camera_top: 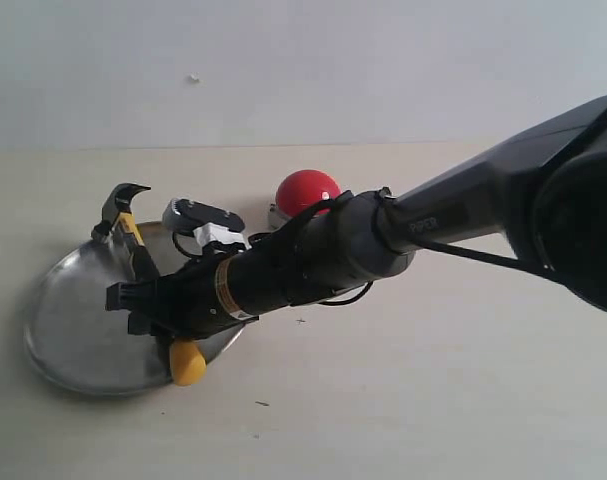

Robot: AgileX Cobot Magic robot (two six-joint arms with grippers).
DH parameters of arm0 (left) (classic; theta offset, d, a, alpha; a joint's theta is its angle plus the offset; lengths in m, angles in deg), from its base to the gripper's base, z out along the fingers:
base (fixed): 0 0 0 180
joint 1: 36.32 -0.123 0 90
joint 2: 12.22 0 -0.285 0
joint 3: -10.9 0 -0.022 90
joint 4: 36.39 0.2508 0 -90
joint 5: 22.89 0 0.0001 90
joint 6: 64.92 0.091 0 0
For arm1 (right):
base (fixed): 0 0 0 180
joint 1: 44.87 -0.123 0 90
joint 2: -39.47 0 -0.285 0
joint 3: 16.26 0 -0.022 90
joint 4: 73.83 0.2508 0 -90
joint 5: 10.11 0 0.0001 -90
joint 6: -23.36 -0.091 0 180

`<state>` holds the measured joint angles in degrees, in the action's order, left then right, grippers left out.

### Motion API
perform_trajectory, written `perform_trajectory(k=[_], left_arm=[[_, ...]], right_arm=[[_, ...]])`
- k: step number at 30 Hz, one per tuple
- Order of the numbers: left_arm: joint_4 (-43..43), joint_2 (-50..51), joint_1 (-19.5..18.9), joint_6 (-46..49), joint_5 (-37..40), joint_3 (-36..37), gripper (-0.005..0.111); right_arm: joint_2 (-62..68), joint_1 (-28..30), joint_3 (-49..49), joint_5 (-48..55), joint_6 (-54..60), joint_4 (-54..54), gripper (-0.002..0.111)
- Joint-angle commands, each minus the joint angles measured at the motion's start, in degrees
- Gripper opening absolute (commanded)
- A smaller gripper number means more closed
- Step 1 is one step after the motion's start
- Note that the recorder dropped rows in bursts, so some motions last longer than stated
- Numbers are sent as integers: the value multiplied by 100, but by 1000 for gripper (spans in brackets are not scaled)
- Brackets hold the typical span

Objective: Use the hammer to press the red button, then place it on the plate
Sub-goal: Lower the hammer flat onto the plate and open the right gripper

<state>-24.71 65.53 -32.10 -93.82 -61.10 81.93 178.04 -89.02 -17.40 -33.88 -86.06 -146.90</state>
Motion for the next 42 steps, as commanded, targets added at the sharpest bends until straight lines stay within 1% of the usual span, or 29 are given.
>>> perform_trajectory(k=[1, 8, 10, 14, 17, 24, 32, 38, 42], left_arm=[[4, -23, -21, 3, -71, 21, 0], [4, -23, -21, 3, -71, 21, 0], [4, -23, -21, 3, -71, 21, 0], [4, -23, -21, 3, -71, 21, 0], [4, -23, -21, 3, -71, 21, 0], [4, -23, -21, 3, -71, 21, 0], [4, -23, -21, 3, -71, 21, 0], [4, -23, -21, 3, -71, 21, 0], [4, -23, -21, 3, -71, 21, 0]], right_arm=[[-77, 17, -87, -123, 130, -19, 0], [-77, 17, -87, -123, 140, -73, 0], [-77, 17, -87, -123, 140, -73, 2], [-77, 17, -87, -123, 140, -73, 13], [-77, 17, -87, -123, 140, -118, 19], [-77, 17, -87, 149, 128, -131, 26], [-77, 17, -87, 152, 128, -169, 42], [-77, 17, -87, 152, 128, -406, 43], [-87, 17, -87, 152, 25, -869, 43]])
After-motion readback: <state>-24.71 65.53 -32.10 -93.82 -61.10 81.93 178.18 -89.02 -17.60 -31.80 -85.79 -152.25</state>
